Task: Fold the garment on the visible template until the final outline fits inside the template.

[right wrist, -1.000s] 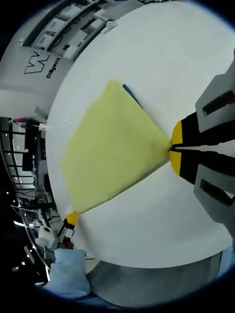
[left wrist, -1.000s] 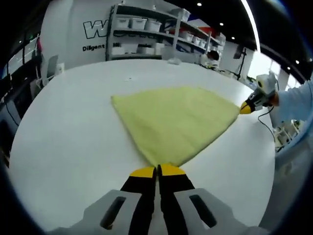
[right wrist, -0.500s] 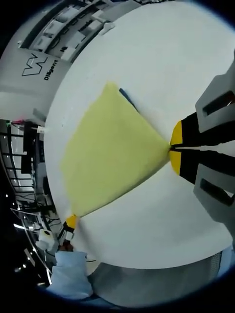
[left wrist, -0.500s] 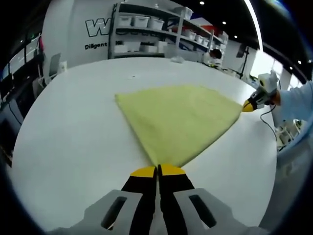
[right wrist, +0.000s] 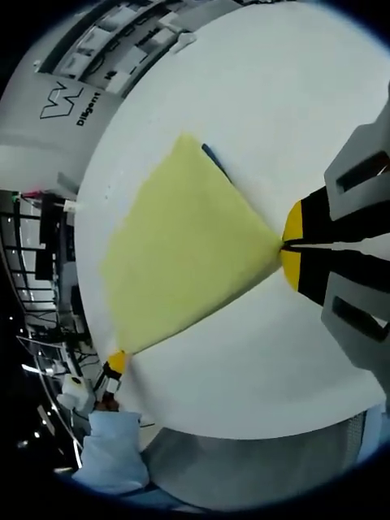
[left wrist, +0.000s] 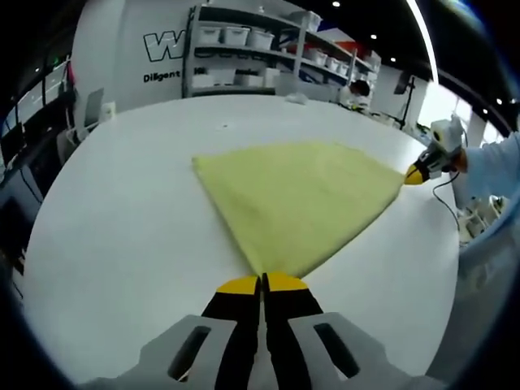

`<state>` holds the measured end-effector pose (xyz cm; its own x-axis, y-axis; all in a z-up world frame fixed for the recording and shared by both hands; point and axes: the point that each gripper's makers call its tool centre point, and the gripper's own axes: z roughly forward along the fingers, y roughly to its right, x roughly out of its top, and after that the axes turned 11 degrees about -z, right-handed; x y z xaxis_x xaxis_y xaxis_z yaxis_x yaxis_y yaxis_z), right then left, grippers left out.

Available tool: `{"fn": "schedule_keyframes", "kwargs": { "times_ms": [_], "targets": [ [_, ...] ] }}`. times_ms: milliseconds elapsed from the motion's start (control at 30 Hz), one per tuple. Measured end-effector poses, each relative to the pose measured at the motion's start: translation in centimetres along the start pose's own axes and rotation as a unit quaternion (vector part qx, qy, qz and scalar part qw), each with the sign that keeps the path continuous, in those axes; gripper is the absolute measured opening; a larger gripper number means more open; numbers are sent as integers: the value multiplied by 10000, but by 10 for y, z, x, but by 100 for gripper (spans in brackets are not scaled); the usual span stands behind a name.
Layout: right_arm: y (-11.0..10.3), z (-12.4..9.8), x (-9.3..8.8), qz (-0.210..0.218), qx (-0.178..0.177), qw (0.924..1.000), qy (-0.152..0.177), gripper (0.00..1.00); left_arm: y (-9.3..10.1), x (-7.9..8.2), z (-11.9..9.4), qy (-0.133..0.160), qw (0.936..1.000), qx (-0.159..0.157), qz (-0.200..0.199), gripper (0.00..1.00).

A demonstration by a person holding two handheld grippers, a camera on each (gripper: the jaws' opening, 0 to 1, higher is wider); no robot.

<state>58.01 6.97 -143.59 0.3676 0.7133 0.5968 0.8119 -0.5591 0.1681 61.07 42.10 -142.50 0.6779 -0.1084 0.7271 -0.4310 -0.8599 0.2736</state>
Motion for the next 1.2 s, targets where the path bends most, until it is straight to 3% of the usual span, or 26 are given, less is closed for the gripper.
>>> {"fn": "schedule_keyframes", "kwargs": {
  "times_ms": [733,800,967,1200],
  "targets": [
    [-25,-6,-10,-136,183,9997,-95,0,8,-26,-20,-92,9999,83,-103,0],
    [-25,-6,-9,-166,178,9997,-97,0,8,-25,-18,-66,9998,152,120,1],
    [-21,-9,-6,-95,67,9999,-113,0,9,-22,-17,-37,9998,171,125,2],
    [-9,-20,-12,158,-101,9998,-97,0,-1,-5,-32,303,9990,231,-245,14]
  ]
}}
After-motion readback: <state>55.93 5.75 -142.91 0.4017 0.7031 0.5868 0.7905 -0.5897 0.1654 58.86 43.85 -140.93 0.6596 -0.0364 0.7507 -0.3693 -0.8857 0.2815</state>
